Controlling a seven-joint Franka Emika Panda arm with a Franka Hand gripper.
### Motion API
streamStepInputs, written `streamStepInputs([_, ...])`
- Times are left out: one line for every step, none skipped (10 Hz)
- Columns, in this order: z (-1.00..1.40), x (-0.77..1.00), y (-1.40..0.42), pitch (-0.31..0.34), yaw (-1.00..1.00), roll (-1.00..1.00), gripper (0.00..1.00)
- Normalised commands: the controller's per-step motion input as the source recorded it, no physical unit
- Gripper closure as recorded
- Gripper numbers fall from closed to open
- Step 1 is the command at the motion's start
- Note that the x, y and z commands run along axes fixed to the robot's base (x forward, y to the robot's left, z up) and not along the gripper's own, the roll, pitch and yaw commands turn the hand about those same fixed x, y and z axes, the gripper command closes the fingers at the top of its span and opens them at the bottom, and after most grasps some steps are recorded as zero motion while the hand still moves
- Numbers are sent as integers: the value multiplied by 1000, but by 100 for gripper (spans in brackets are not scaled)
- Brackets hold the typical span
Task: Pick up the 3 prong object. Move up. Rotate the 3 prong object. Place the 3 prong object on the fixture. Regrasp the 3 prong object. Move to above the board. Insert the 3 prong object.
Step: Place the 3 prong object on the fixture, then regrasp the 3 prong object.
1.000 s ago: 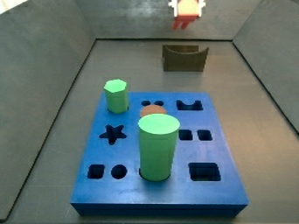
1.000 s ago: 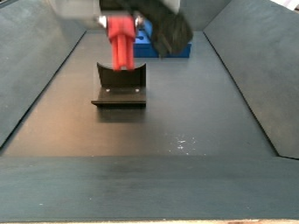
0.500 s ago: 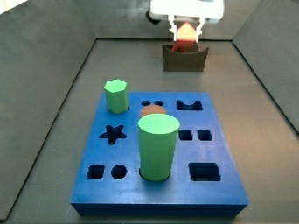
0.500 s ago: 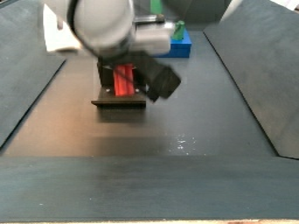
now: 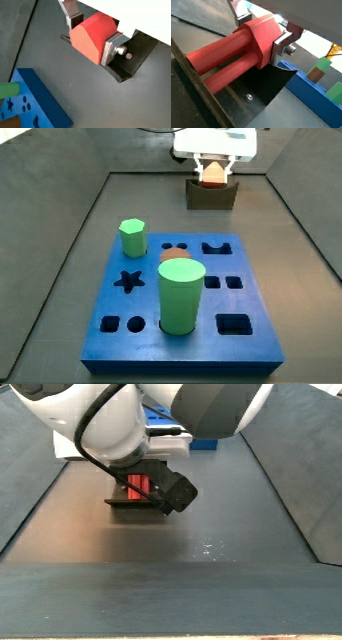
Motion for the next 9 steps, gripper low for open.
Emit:
streamStepInputs([-454,91,192,-82,-52,-126,100])
streamStepInputs([0,0,0,0,0,0,0])
streamStepInputs([1000,0,0,16,19,-12,0])
streamStepInputs([1000,-8,7,20,23,3,0])
streamStepInputs([1000,-18,7,27,24,18,0])
streamStepInputs([1000,-24,0,38,18,35,0])
streamStepInputs([1000,-34,2,53,11,46,0])
streamStepInputs([849,-39,4,64,3,46,0])
streamStepInputs([730,-35,5,70,-3,46,0])
